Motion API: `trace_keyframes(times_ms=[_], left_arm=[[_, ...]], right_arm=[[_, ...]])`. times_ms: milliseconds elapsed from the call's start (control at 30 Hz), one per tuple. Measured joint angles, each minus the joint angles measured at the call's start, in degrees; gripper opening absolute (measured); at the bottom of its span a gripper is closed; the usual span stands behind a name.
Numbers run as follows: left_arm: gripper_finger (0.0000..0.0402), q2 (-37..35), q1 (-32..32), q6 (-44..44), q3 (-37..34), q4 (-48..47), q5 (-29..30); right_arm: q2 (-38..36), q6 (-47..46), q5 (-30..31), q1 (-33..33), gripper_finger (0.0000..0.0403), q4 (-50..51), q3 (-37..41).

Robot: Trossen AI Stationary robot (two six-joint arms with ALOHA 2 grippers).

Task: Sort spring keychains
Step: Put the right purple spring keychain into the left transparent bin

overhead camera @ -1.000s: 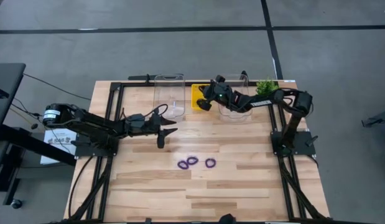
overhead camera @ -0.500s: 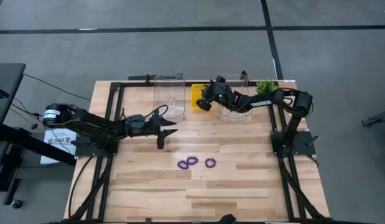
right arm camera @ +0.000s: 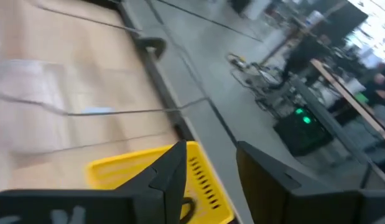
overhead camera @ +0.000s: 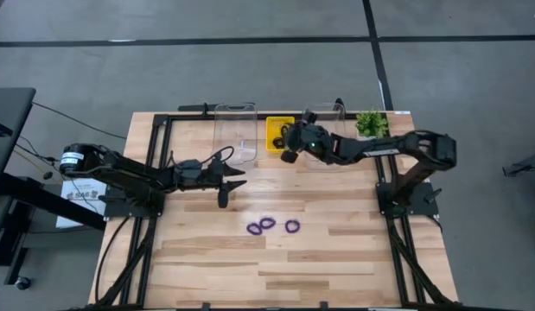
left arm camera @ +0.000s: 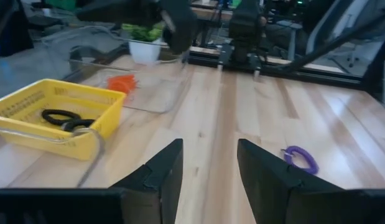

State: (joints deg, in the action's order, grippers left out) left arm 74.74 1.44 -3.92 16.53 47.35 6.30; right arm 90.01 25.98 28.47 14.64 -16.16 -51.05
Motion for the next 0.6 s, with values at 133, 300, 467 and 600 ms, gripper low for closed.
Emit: trace_keyframes(times_ms=[133, 300, 467, 600], left_arm=[[0.015, 0.0, -1.7, 0.0, 0.0, 0.0, -0.6], [0.015, 0.0, -3.6, -1.1, 0.0, 0.0, -0.6], [0.015, 0.0, -6.1, -3.6, 0.0, 0.2, -0.4], [0.015, 0.0, -8.3, -4.9, 0.0, 0.3, 0.0]], right_arm=[[-3.7, -0.3, 0.0, -4.2, 0.0123, 6.9, 0.0], [-6.6, -4.7, 0.0, -7.7, 0.0118, 14.0, 0.0], [-8.4, -9.7, 0.0, -10.8, 0.0118, 18.9, 0.0], [-8.8, -14.1, 0.0, -13.1, 0.0116, 23.8, 0.0]])
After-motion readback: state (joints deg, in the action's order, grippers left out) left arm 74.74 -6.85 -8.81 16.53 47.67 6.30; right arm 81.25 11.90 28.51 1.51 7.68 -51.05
